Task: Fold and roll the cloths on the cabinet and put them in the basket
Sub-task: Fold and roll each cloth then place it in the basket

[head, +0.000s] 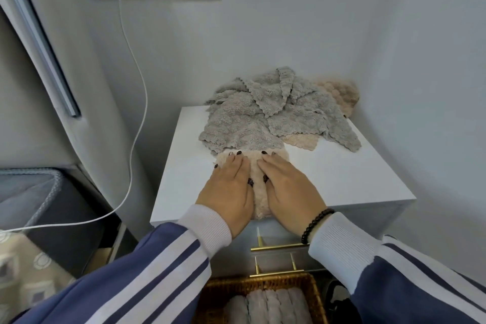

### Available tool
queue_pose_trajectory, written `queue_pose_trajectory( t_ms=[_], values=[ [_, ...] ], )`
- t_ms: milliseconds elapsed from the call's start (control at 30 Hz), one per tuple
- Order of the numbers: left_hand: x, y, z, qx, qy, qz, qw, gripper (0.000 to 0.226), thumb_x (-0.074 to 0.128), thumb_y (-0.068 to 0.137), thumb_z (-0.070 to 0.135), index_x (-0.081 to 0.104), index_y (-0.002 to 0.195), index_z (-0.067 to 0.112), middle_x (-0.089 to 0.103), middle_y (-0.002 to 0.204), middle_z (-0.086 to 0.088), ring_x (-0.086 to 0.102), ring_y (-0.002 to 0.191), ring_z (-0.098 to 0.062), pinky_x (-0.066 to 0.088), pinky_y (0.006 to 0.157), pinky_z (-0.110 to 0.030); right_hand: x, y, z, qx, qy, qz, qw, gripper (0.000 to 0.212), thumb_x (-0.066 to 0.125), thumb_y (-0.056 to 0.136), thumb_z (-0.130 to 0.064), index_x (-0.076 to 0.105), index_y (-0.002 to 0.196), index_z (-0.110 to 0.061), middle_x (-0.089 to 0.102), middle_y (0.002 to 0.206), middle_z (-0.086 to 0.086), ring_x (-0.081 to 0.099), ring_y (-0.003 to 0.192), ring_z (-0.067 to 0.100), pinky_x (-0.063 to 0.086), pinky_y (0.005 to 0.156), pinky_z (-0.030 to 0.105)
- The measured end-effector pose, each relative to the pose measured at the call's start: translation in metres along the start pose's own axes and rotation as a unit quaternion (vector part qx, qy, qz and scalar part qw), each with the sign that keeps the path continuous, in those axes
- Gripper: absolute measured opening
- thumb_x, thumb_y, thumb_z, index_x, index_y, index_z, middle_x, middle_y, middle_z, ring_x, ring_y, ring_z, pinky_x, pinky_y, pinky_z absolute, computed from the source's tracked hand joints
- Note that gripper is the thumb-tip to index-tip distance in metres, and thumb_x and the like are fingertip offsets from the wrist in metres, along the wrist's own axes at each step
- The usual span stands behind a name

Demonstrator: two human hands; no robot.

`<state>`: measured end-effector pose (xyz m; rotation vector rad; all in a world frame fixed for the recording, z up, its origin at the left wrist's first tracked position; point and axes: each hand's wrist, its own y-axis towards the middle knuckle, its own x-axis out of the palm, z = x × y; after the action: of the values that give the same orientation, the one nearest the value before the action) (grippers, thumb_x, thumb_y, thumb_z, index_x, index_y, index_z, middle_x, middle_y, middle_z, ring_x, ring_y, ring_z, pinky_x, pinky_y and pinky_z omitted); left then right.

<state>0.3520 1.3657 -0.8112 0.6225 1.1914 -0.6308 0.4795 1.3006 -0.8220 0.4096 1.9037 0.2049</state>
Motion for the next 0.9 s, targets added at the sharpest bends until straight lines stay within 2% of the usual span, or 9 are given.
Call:
queue_pose_trajectory(
  t_ms=[100,200,267,400,600,733,800,867,900],
  values=[
    [0.014,0.002,-0.002,-0.035,0.031,-0.036,0.998,0.057,0.012,0.101,0.032,-0.004,0.151,0.01,-0.007,0.16,-0.004,-0.01,0.147,-0.015,-0.001,0.12,-0.036,0.006,-0.002,0.005,0.032,-0.053,-0.09,0.994,0.053,0.017,0.1,-0.03,0.022,0.15,-0.012,0.018,0.159,0.002,0.011,0.147,0.015,0.015,0.119,0.036],
    [0.02,-0.001,-0.005,-0.035,0.062,-0.038,0.997,0.076,-0.015,0.082,0.047,-0.011,0.151,0.013,-0.013,0.16,-0.002,-0.015,0.146,-0.015,-0.004,0.12,-0.039,0.006,-0.003,0.01,0.034,-0.113,-0.128,0.985,0.079,-0.011,0.082,-0.046,0.004,0.153,-0.016,0.001,0.161,0.0,-0.002,0.147,0.013,0.007,0.12,0.04],
    [0.02,-0.002,-0.009,-0.032,0.055,-0.037,0.997,0.085,-0.021,0.073,0.049,-0.013,0.15,0.016,-0.016,0.159,-0.001,-0.017,0.145,-0.014,-0.006,0.119,-0.04,0.005,-0.003,0.013,0.043,-0.108,-0.136,0.984,0.085,-0.012,0.076,-0.05,0.002,0.153,-0.017,-0.001,0.161,0.0,-0.005,0.147,0.014,0.003,0.12,0.038],
    [0.019,-0.001,-0.013,-0.036,0.038,-0.047,0.998,0.082,-0.018,0.074,0.053,-0.016,0.15,0.02,-0.02,0.158,0.002,-0.021,0.144,-0.011,-0.008,0.119,-0.04,0.002,-0.001,0.016,0.044,-0.111,-0.154,0.981,0.084,-0.01,0.077,-0.053,-0.003,0.153,-0.019,-0.007,0.161,-0.001,-0.009,0.147,0.014,-0.002,0.117,0.033],
    [0.005,-0.002,-0.021,-0.057,0.079,-0.067,0.993,0.087,-0.02,0.07,0.056,-0.019,0.148,0.018,-0.019,0.158,0.001,-0.02,0.144,-0.013,-0.011,0.117,-0.046,-0.023,0.001,0.021,0.06,-0.12,-0.236,0.962,0.067,0.016,0.1,-0.05,-0.013,0.151,-0.018,-0.02,0.158,-0.004,-0.018,0.145,0.013,-0.006,0.119,0.036],
    [-0.002,-0.002,-0.008,-0.021,0.082,-0.033,0.996,0.086,-0.021,0.071,0.049,-0.014,0.15,0.016,-0.016,0.159,-0.001,-0.018,0.145,-0.014,-0.011,0.118,-0.044,-0.028,-0.001,0.011,0.022,-0.105,-0.135,0.985,0.059,0.025,0.102,-0.035,0.005,0.152,-0.012,-0.002,0.161,0.001,-0.006,0.147,0.014,-0.007,0.114,0.028],
    [0.004,-0.002,0.0,-0.005,0.073,-0.047,0.996,0.089,-0.023,0.067,0.046,-0.013,0.15,0.015,-0.015,0.159,-0.001,-0.018,0.145,-0.013,-0.01,0.118,-0.043,-0.019,-0.001,0.002,0.009,-0.098,-0.151,0.984,0.058,0.012,0.1,-0.035,0.006,0.152,-0.011,0.001,0.161,0.002,-0.004,0.147,0.015,-0.005,0.115,0.029],
    [0.012,-0.003,0.001,-0.004,0.07,-0.059,0.996,0.09,-0.024,0.066,0.046,-0.014,0.15,0.016,-0.016,0.159,0.001,-0.019,0.145,-0.013,-0.011,0.118,-0.043,-0.01,-0.003,0.003,0.016,-0.112,-0.185,0.976,0.07,-0.008,0.088,-0.041,-0.003,0.152,-0.013,-0.007,0.161,0.001,-0.009,0.147,0.013,-0.001,0.119,0.035],
    [0.014,-0.003,-0.001,-0.004,0.066,-0.063,0.996,0.09,-0.023,0.066,0.047,-0.014,0.15,0.017,-0.017,0.159,0.002,-0.02,0.144,-0.012,-0.012,0.117,-0.043,-0.009,-0.004,0.007,0.025,-0.119,-0.196,0.973,0.071,-0.011,0.086,-0.042,-0.007,0.152,-0.014,-0.012,0.16,-0.001,-0.012,0.146,0.012,-0.001,0.12,0.038]
  ],
)
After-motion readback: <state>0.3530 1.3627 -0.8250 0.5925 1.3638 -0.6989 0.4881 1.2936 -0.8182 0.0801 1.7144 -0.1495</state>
